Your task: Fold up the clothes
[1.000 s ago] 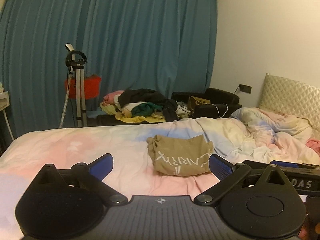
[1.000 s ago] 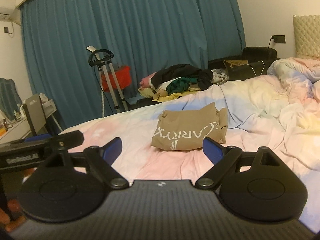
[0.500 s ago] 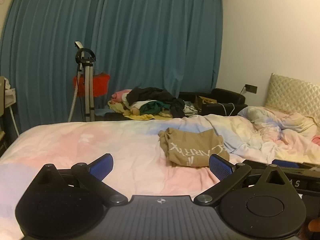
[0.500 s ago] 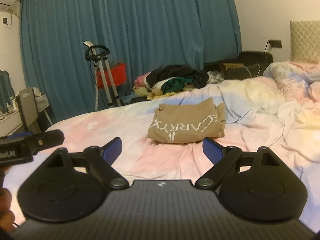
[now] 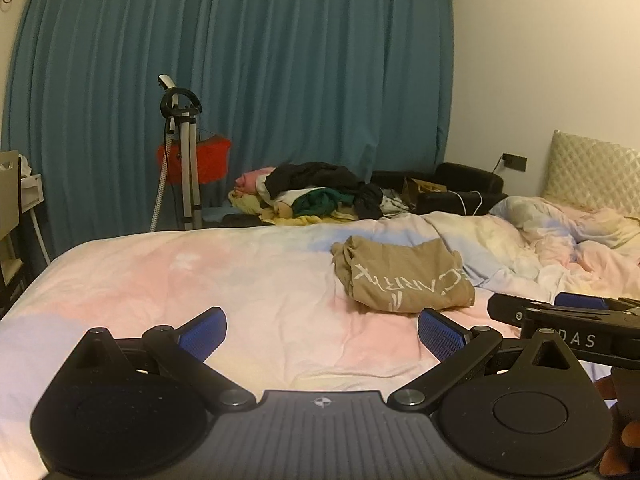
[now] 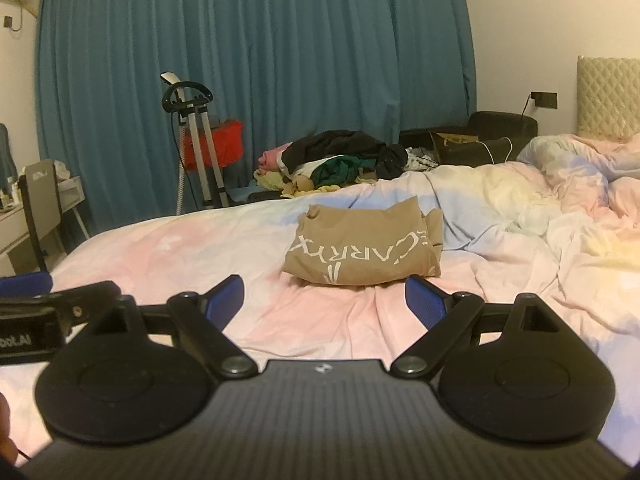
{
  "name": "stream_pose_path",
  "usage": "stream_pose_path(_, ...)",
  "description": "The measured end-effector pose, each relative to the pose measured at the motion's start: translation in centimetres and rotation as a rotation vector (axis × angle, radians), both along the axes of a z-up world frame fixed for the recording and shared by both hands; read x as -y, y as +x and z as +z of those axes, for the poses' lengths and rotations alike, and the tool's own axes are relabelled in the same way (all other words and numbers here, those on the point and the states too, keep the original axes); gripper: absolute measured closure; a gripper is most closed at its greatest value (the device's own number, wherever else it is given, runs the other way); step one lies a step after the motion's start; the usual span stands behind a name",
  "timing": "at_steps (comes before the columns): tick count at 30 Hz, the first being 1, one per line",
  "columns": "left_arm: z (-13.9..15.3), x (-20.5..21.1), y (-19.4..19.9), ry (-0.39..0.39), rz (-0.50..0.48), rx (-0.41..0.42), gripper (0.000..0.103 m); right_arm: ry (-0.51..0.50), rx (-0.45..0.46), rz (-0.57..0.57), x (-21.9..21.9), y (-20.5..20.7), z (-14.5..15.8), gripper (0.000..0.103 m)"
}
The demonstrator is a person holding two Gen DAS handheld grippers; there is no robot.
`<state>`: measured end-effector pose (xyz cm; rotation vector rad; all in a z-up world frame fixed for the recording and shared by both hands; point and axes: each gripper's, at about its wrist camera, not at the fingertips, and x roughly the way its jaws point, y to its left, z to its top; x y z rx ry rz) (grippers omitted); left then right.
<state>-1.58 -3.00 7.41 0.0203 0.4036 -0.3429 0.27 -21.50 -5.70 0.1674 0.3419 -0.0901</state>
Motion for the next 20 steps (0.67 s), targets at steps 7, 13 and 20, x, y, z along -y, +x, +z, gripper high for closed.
stream_pose_path(7, 0.25, -0.01, -0.25, -0.037, 0.008, 0.009, 0.0, 0.012, -0.001, -0.006, 0.34, -0.18, 0.1, 0.014)
stream_pose_path(13, 0.15, 0.24, 0.01, -0.03, 0.017, 0.009, 0.0, 0.02, -0.01, -0.003, 0.33, -0.16, 0.08, 0.014)
stream_pose_path(20, 0.1, 0.0, -0.06, -0.048, 0.009, 0.009, 0.0, 0.004, -0.008, 0.008, 0.02, -0.19, 0.09, 0.014)
